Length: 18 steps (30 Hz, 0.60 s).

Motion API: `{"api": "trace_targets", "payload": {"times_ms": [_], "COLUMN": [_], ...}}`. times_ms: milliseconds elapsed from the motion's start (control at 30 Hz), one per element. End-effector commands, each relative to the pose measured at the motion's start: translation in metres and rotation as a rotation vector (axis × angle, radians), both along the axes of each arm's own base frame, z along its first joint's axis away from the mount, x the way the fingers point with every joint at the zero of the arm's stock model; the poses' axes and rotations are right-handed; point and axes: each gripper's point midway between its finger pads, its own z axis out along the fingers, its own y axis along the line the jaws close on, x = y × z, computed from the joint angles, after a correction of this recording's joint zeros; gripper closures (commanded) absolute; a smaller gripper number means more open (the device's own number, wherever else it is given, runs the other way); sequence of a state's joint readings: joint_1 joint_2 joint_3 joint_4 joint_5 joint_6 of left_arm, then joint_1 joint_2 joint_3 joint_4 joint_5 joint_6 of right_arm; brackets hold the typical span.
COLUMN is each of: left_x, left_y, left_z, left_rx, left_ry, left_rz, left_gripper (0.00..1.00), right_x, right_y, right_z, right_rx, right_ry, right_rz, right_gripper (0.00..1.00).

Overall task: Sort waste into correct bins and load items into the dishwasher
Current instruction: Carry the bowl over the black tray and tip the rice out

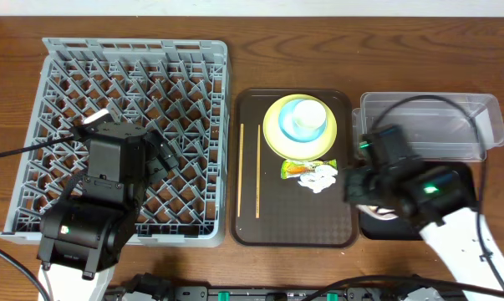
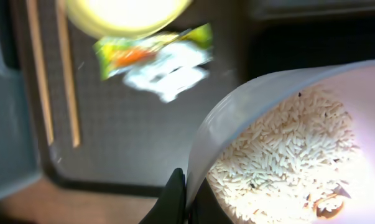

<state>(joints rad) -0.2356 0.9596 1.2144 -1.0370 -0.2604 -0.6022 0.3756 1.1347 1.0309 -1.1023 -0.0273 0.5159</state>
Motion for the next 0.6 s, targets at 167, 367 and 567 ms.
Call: {"api": "trace_targets", "payload": {"times_ms": [167, 367, 567], "left_x": [0.001, 0.001, 0.001], "left_y": [0.002, 0.002, 0.002], "left_z": [0.005, 0.005, 0.005], "left_rx": [0.001, 0.001, 0.001], "left_ry": [-0.01, -0.01, -0.01], "left_rz": [0.005, 0.005, 0.005], "left_gripper": [0.05, 0.05, 0.05], "right_x": [0.016, 0.018, 0.019], "right_y": [-0.052, -0.082, -0.111], "right_z": [0.006, 0.011, 0.017], "right_rx": [0.101, 0.198, 0.271], "right_ry": [-0.02, -0.041, -0.086], "right_rz": [-0.051, -0.135, -0.231], "right_gripper": [0.99, 0.99, 0.99]}}
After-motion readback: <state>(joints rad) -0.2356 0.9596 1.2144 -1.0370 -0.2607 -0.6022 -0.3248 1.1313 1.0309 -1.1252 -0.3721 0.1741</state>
